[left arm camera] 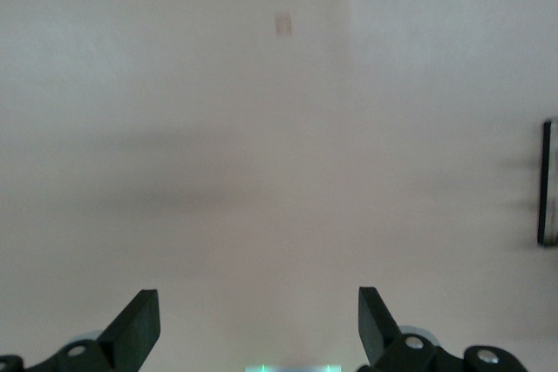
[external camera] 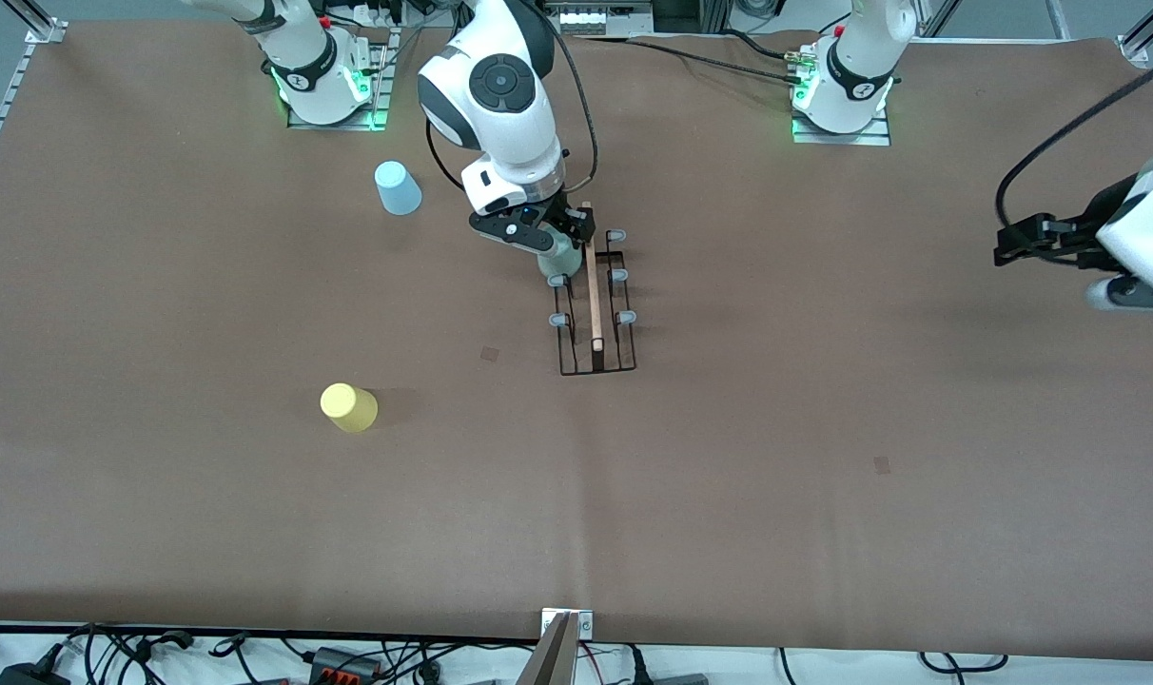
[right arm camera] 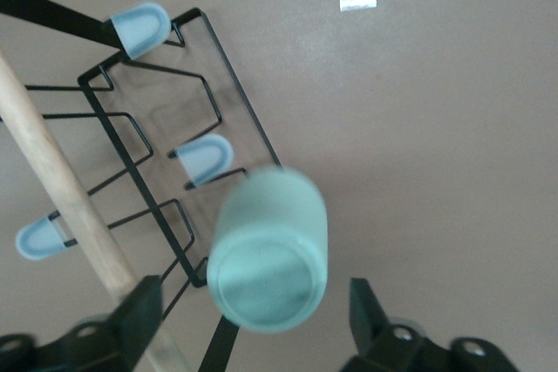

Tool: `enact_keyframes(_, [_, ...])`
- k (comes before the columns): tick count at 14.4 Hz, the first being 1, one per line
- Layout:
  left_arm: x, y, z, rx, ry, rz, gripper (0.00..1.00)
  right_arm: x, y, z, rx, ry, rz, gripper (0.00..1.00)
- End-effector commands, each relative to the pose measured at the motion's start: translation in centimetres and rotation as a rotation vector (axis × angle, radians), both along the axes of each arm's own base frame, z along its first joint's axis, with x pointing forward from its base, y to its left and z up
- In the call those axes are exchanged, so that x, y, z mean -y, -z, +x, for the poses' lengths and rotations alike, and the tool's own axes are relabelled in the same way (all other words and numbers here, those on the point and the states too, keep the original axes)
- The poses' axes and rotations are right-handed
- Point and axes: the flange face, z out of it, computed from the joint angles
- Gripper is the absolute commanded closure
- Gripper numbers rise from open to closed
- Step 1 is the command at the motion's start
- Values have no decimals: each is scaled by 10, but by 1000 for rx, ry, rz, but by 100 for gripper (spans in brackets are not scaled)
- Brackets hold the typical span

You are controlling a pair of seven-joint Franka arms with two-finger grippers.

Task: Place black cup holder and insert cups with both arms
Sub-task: 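Open the right gripper to release the teal cup and move toward the yellow cup, then lower the right gripper around the yellow cup and close it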

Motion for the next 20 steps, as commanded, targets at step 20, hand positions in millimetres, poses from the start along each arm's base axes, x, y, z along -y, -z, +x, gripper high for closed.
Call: enact_keyframes(20, [31,-26,-18,145,54,-15,0,297,86,216,118,-446,-232,0])
